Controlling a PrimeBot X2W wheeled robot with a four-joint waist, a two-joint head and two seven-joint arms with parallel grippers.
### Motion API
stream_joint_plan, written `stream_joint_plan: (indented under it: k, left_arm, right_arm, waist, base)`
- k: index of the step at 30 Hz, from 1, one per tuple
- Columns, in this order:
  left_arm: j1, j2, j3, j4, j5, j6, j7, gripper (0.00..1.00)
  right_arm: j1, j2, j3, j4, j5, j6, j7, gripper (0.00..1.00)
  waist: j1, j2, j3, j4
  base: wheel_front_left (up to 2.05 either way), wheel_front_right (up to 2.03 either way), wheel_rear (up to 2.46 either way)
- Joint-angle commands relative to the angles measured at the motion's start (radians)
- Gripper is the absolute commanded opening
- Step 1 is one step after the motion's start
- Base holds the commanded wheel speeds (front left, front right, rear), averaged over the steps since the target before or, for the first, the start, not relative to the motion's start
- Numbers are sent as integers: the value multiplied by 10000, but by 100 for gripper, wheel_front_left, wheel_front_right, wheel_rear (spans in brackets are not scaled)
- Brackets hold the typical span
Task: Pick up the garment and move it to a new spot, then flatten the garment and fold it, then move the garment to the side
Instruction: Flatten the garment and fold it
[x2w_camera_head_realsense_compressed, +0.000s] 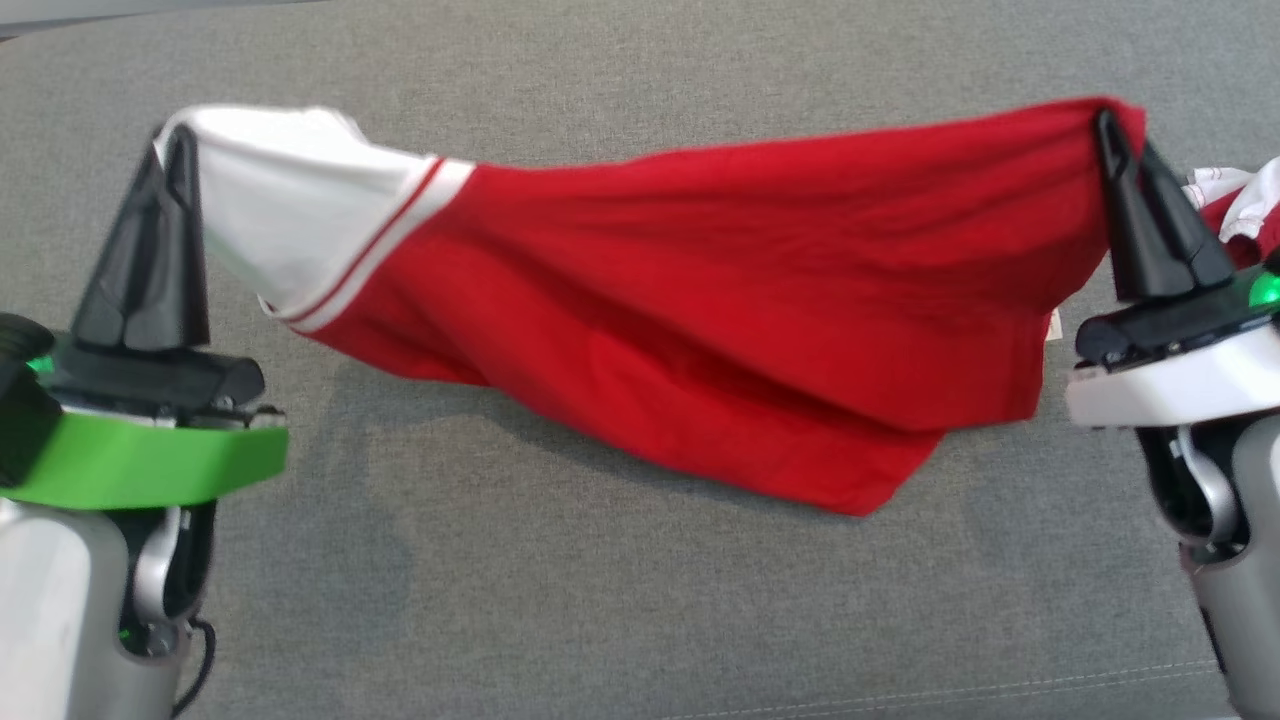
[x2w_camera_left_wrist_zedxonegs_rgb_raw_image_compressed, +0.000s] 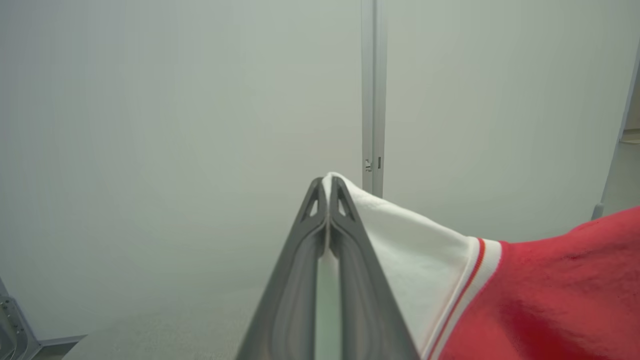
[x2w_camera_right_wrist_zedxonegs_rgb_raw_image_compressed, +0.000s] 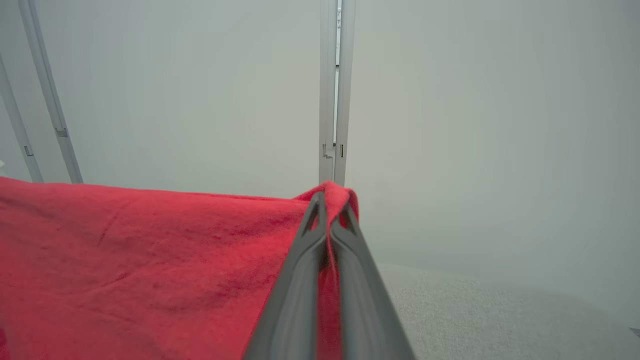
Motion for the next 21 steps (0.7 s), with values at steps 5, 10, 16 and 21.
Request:
stream_joint_plan:
  k: [5,10,16,21]
  left_arm:
    - [-1914,508,246,-724,594,61,103,0]
    - [-3169,693,388,-1103,804,93,311,0]
    - [-4214,781,447,-1321,730,69,641,0]
    - [-4468,683,305,-1106,565,-16,741,0]
  right_arm:
    - [-1448,-658,-307,-1041,116,-4,567,0]
    - [-2174,-919,-539,-1524,225,-4,908,0]
    - [-2422,-922,-627,-1711,483,-4,1285,0]
    - [-2368,-829,-575,-1456,723,-4,1335,0]
  waist:
    - [0,0,-168,-25]
    - [0,0,-284,-59]
    - [0,0,-365,-160]
    - [0,0,-231,-202]
  base:
    - [0,0,0]
    - [0,0,0]
    - [0,0,0]
    - [0,0,0]
